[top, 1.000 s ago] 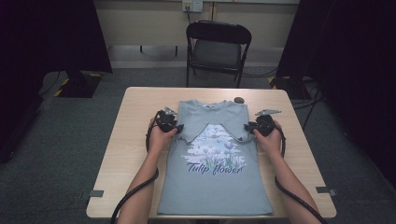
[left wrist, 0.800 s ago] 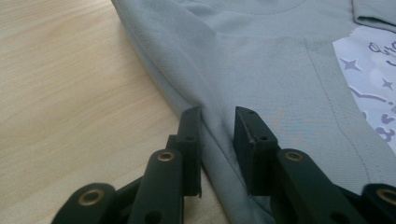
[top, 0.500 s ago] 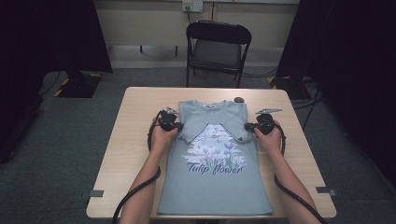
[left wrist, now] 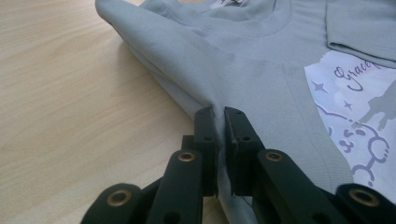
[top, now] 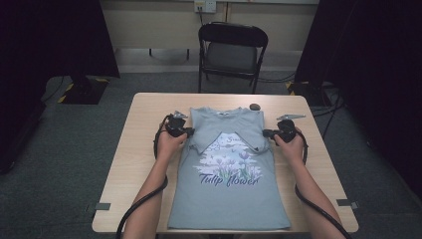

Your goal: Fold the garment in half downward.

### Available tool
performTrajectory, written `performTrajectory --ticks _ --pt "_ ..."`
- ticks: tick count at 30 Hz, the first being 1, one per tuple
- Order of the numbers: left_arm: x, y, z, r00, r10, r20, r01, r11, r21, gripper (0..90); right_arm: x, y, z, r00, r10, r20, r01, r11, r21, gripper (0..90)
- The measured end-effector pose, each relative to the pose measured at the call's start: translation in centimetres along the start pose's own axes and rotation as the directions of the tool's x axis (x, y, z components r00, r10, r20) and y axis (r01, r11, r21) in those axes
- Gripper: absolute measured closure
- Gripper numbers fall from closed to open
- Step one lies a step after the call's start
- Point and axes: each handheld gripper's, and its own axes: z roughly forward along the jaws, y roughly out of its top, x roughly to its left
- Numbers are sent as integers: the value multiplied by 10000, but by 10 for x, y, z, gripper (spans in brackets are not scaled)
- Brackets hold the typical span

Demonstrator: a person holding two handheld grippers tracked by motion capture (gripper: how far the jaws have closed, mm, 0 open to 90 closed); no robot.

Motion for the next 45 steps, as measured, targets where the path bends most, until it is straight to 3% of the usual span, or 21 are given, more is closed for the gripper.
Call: performTrajectory --ticks 12,30,36,40,45 --pt "-2 3 -16 9995 25 307 -18 9997 -234 847 3 6 -18 9997 -163 -190 158 9995 -272 862" --pt "-18 -11 -47 9937 676 897 -650 9974 -320 847 25 -6 -57 9938 -820 -754 762 9942 -759 863" --pt "-31 -23 -58 9888 911 1180 -879 9956 -318 846 37 -19 -69 9916 -983 -847 918 9928 -772 863" --pt "-39 -35 -66 9844 1289 1194 -1281 9917 -142 846 47 -31 -79 9896 -1045 -984 972 9923 -763 863" --pt "-50 -54 -72 9809 1490 1254 -1506 9886 35 845 61 -46 -91 9830 -1324 -1271 1228 9891 -811 863"
